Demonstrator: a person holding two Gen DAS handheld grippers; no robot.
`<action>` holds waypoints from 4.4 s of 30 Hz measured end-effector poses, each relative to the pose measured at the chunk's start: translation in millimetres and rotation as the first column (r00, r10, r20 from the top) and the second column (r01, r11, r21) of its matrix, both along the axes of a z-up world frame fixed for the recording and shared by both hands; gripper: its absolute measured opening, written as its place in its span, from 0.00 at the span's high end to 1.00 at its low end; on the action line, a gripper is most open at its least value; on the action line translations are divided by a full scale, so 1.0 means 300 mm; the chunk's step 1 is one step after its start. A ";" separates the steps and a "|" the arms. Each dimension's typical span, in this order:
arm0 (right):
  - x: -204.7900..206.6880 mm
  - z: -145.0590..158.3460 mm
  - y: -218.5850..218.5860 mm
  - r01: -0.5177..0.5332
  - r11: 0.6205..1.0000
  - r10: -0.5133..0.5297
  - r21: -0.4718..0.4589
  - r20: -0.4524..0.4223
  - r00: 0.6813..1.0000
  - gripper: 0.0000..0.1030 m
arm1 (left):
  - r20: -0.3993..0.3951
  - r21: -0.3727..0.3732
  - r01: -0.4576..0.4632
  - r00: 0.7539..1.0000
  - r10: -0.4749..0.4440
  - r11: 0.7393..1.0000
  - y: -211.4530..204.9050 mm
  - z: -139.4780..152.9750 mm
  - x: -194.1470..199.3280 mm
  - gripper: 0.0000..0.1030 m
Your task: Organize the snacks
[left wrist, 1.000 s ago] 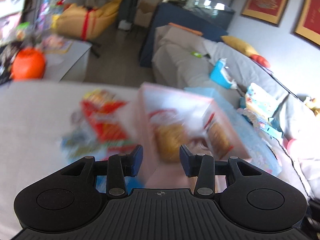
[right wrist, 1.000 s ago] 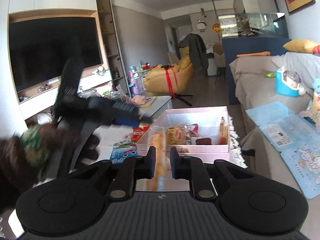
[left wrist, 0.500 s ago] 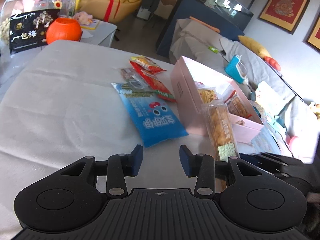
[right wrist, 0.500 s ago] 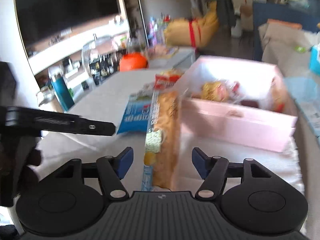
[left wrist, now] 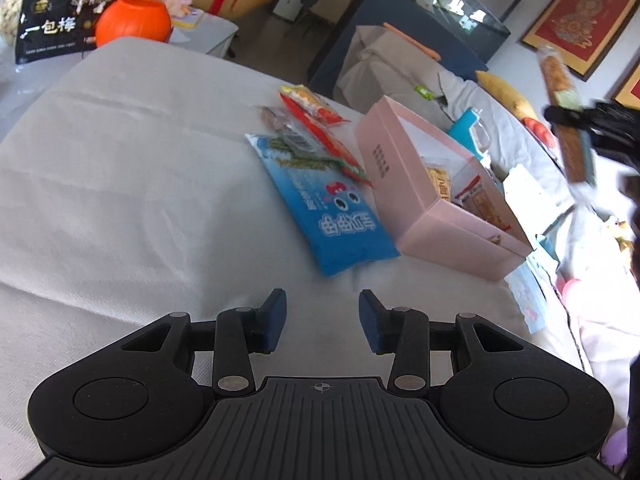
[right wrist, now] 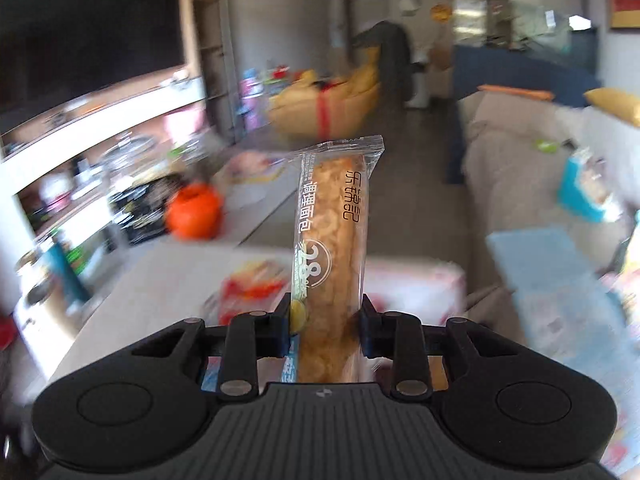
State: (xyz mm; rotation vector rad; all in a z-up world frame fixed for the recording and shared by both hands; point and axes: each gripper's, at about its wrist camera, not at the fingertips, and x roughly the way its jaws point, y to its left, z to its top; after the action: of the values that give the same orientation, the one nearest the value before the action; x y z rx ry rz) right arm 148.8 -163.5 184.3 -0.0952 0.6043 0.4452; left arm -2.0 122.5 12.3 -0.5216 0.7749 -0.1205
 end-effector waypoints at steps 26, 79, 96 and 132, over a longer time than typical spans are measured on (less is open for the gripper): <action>-0.005 -0.458 0.686 -0.322 0.933 0.252 -0.161 -0.349 0.903 0.36 | 0.047 0.038 -0.200 0.979 0.198 0.979 0.226 0.031 -0.124 0.59; -0.325 -0.486 0.395 -0.258 0.966 0.255 -0.010 -0.118 0.960 0.27 | -0.011 0.111 -0.034 0.999 0.036 0.993 0.163 0.013 0.107 0.82; -0.205 -0.554 0.584 -0.179 0.980 0.168 -0.085 -0.128 0.977 0.22 | 0.042 -0.002 -0.126 0.991 0.126 0.992 0.280 0.025 0.003 0.81; -0.476 -0.576 0.293 -0.274 0.961 0.269 -0.040 -0.103 0.958 0.10 | -0.052 0.446 0.068 0.997 -0.050 0.892 -0.023 0.027 0.472 0.58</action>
State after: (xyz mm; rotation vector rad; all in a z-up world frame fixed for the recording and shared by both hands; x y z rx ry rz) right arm 6.0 -75.5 11.7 -0.2108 0.7018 0.7032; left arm 139.8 115.7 20.3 -0.0600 0.8261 0.0149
